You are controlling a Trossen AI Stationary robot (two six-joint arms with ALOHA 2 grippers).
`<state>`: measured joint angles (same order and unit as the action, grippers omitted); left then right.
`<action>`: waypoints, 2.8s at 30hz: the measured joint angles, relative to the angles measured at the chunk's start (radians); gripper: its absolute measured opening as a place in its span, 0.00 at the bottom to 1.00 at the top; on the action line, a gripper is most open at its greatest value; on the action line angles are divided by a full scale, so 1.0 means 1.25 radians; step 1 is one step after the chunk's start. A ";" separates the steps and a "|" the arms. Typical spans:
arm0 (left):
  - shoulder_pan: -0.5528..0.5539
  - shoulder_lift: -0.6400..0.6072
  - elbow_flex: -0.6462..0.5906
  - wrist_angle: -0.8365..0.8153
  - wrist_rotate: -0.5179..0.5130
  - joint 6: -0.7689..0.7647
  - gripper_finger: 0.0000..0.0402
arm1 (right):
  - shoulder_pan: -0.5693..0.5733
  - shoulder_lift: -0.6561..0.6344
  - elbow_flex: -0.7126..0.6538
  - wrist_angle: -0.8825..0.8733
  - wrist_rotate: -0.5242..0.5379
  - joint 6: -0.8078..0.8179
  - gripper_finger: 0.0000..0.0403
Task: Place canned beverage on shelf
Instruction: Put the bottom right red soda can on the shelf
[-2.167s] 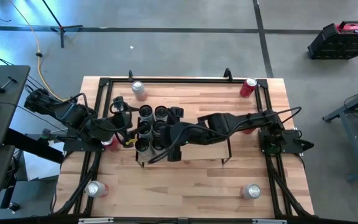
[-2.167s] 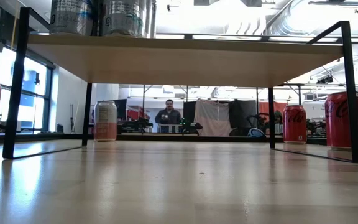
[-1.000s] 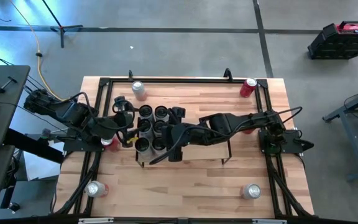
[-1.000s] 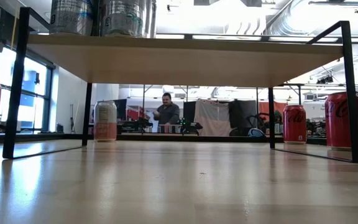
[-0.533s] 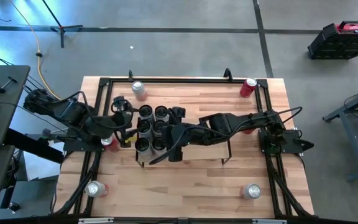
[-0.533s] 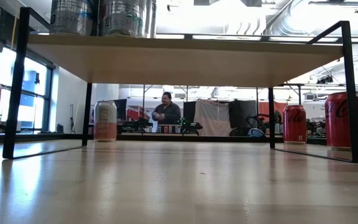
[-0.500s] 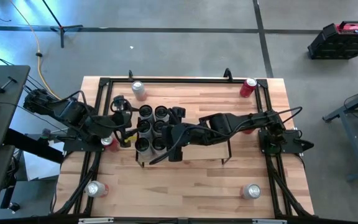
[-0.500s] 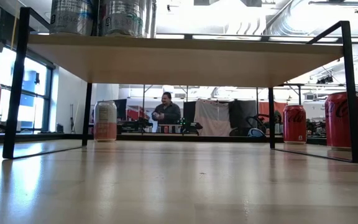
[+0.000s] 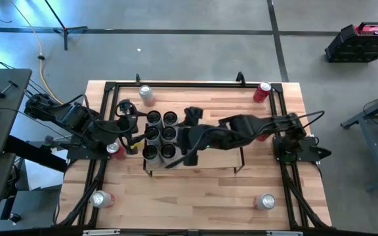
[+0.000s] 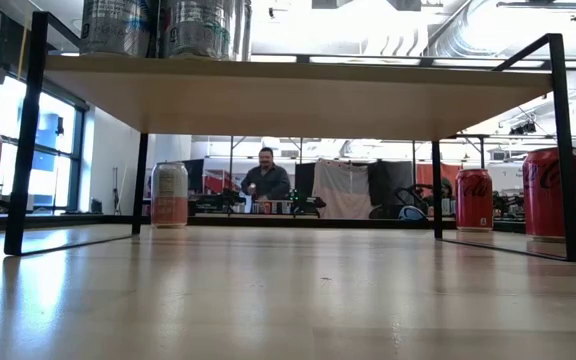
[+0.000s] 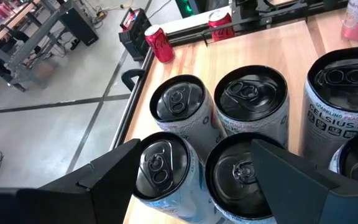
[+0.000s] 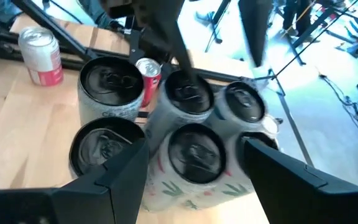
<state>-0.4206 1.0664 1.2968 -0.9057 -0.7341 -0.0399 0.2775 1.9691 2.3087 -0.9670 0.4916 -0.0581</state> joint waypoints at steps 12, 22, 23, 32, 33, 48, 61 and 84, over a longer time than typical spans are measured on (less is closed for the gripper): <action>-0.056 -0.001 0.001 0.039 -0.001 -0.007 0.73 | 0.009 -0.110 0.001 -0.367 0.075 0.237 0.62; -0.146 -0.029 0.001 0.063 -0.007 -0.037 0.73 | 0.068 -0.277 -0.133 -0.481 0.258 0.524 0.62; -0.156 -0.036 0.002 0.067 -0.007 -0.044 0.73 | 0.077 -0.306 -0.178 -0.475 0.258 0.539 0.62; -0.230 -0.088 0.001 0.065 -0.007 -0.096 0.73 | 0.087 -0.593 -0.622 -0.487 0.211 0.926 0.62; -0.233 -0.091 0.001 0.065 -0.007 -0.102 0.73 | 0.076 -0.623 -0.663 -0.482 0.175 0.959 0.62; -0.241 -0.082 -0.022 0.077 -0.074 -0.175 0.73 | -0.273 -0.866 -1.038 -0.435 -0.152 0.898 0.89; -0.241 -0.050 -0.022 0.104 -0.079 -0.239 0.73 | -0.521 -0.862 -1.186 -0.302 -0.282 0.746 0.95; -0.241 -0.019 -0.022 0.119 -0.006 -0.256 0.73 | -0.596 -0.694 -1.211 -0.240 -0.388 0.633 0.90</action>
<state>-0.7219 1.0428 1.2690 -0.7574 -0.7410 -0.3602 -0.4671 1.1021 0.7956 -1.2670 0.0071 0.7326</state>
